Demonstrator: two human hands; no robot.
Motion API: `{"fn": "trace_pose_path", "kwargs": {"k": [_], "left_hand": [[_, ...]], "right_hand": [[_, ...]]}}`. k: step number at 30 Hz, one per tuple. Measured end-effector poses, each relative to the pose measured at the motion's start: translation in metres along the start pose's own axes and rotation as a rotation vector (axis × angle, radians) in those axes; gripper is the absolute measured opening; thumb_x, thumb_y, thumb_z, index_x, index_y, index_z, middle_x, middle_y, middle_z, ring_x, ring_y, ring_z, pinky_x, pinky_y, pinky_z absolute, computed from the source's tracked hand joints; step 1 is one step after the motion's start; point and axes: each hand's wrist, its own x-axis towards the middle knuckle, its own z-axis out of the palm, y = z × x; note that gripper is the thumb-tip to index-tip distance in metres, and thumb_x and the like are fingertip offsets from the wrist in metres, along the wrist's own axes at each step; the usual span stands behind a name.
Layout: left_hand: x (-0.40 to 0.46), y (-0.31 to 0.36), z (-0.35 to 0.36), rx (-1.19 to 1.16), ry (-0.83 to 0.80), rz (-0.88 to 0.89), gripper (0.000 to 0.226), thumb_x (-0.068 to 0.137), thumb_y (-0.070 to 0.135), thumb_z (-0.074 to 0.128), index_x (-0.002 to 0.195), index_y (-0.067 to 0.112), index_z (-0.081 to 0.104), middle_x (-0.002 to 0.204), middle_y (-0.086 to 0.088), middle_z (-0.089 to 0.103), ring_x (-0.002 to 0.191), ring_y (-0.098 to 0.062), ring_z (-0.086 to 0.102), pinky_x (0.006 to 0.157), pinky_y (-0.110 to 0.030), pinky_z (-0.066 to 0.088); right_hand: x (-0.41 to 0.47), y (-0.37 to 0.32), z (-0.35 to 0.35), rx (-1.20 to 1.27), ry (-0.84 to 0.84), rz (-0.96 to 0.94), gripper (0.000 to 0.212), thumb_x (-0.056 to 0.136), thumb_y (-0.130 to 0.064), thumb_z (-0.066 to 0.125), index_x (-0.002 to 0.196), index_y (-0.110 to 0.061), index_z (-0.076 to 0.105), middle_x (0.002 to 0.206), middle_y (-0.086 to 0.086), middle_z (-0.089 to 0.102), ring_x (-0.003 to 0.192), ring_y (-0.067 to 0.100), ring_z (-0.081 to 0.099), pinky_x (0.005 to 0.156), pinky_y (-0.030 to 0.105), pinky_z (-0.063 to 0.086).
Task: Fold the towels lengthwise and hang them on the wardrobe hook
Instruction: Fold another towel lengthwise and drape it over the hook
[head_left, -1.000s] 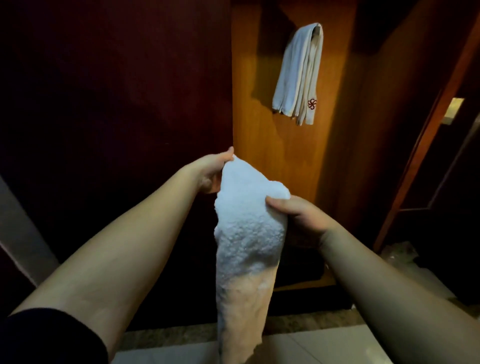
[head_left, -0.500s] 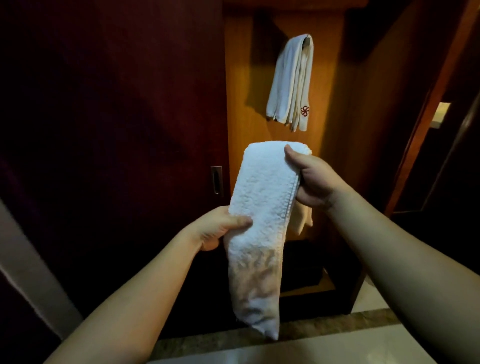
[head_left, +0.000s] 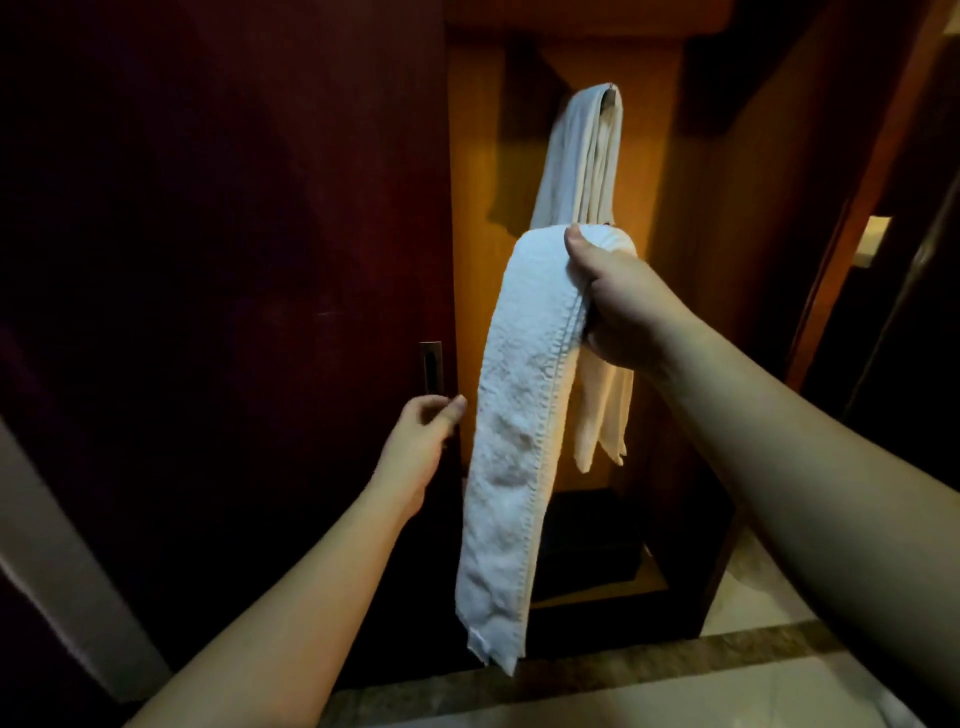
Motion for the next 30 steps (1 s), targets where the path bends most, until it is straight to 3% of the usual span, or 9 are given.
{"fn": "trace_pose_path", "kwargs": {"k": [2, 5, 10, 15, 19, 22, 25, 27, 30], "left_hand": [[-0.015, 0.021, 0.007, -0.096, 0.157, 0.082, 0.030, 0.101, 0.040, 0.051, 0.102, 0.013, 0.063, 0.091, 0.000, 0.066, 0.083, -0.014, 0.061, 0.070, -0.023, 0.048], [-0.051, 0.061, 0.023, -0.203, 0.069, 0.187, 0.048, 0.106, 0.040, 0.034, 0.101, 0.003, 0.065, 0.088, -0.010, 0.068, 0.079, -0.017, 0.065, 0.071, -0.022, 0.052], [-0.097, 0.077, 0.057, -0.236, -0.205, 0.272, 0.068, 0.094, 0.071, 0.021, 0.121, 0.025, 0.064, 0.121, 0.005, 0.069, 0.117, -0.009, 0.061, 0.102, -0.032, 0.043], [-0.091, 0.073, 0.085, -0.182, -0.343, 0.135, 0.102, 0.061, 0.101, 0.023, 0.146, 0.047, 0.036, 0.150, 0.019, 0.039, 0.142, -0.009, 0.030, 0.116, -0.036, 0.021], [-0.072, 0.076, 0.093, -0.181, -0.063, 0.149, 0.056, 0.078, 0.086, 0.029, 0.124, 0.056, 0.041, 0.135, 0.018, 0.047, 0.139, -0.013, 0.037, 0.114, -0.033, 0.027], [-0.057, 0.082, 0.100, -0.129, -0.129, 0.094, 0.110, 0.062, 0.100, 0.025, 0.150, 0.036, 0.030, 0.154, 0.000, 0.039, 0.140, -0.021, 0.039, 0.115, -0.032, 0.031], [-0.049, 0.090, 0.106, -0.035, -0.146, 0.167, 0.146, 0.030, 0.110, 0.012, 0.153, 0.033, 0.029, 0.119, -0.004, 0.064, 0.102, -0.004, 0.060, 0.081, -0.014, 0.044], [-0.046, 0.091, 0.107, -0.108, -0.034, 0.218, 0.120, 0.040, 0.108, 0.016, 0.135, 0.040, 0.040, 0.109, 0.016, 0.059, 0.107, 0.007, 0.051, 0.093, -0.014, 0.036], [-0.036, 0.084, 0.101, -0.138, 0.021, 0.092, 0.104, 0.063, 0.099, 0.015, 0.132, 0.030, 0.054, 0.088, 0.002, 0.064, 0.098, -0.024, 0.065, 0.084, -0.035, 0.046]], "right_hand": [[0.002, -0.006, 0.005, -0.109, 0.001, -0.034, 0.049, 0.100, -0.045, 0.051, 0.128, -0.005, 0.056, 0.120, 0.017, 0.068, 0.109, 0.030, 0.069, 0.101, 0.048, 0.051], [0.004, -0.013, 0.018, -0.266, 0.026, -0.096, 0.045, 0.101, -0.047, 0.049, 0.117, -0.005, 0.058, 0.102, 0.015, 0.065, 0.093, 0.028, 0.070, 0.094, 0.050, 0.053], [0.007, -0.027, 0.043, -0.331, 0.123, -0.182, 0.041, 0.101, -0.048, 0.049, 0.087, -0.009, 0.057, 0.089, 0.016, 0.052, 0.082, 0.030, 0.058, 0.077, 0.044, 0.051], [0.007, -0.046, 0.059, -0.245, 0.188, -0.211, 0.042, 0.101, -0.049, 0.048, 0.089, -0.009, 0.054, 0.085, 0.013, 0.060, 0.086, 0.031, 0.067, 0.088, 0.044, 0.055], [-0.001, -0.058, 0.061, -0.188, 0.220, -0.241, 0.039, 0.103, -0.044, 0.046, 0.086, -0.010, 0.053, 0.094, 0.016, 0.054, 0.092, 0.032, 0.065, 0.093, 0.046, 0.055], [-0.006, -0.062, 0.057, -0.111, 0.255, -0.287, 0.037, 0.102, -0.041, 0.049, 0.082, -0.010, 0.053, 0.092, 0.016, 0.055, 0.086, 0.029, 0.060, 0.094, 0.051, 0.053], [-0.007, -0.062, 0.047, -0.084, 0.280, -0.273, 0.035, 0.103, -0.040, 0.048, 0.087, -0.010, 0.055, 0.090, 0.013, 0.061, 0.086, 0.028, 0.066, 0.090, 0.047, 0.056], [-0.006, -0.060, 0.033, -0.091, 0.309, -0.257, 0.034, 0.103, -0.042, 0.049, 0.092, -0.011, 0.057, 0.093, 0.012, 0.066, 0.087, 0.027, 0.070, 0.086, 0.044, 0.060], [-0.006, -0.052, 0.006, -0.096, 0.373, -0.246, 0.031, 0.102, -0.044, 0.050, 0.094, -0.015, 0.058, 0.099, 0.009, 0.069, 0.095, 0.025, 0.072, 0.084, 0.039, 0.061]]}}
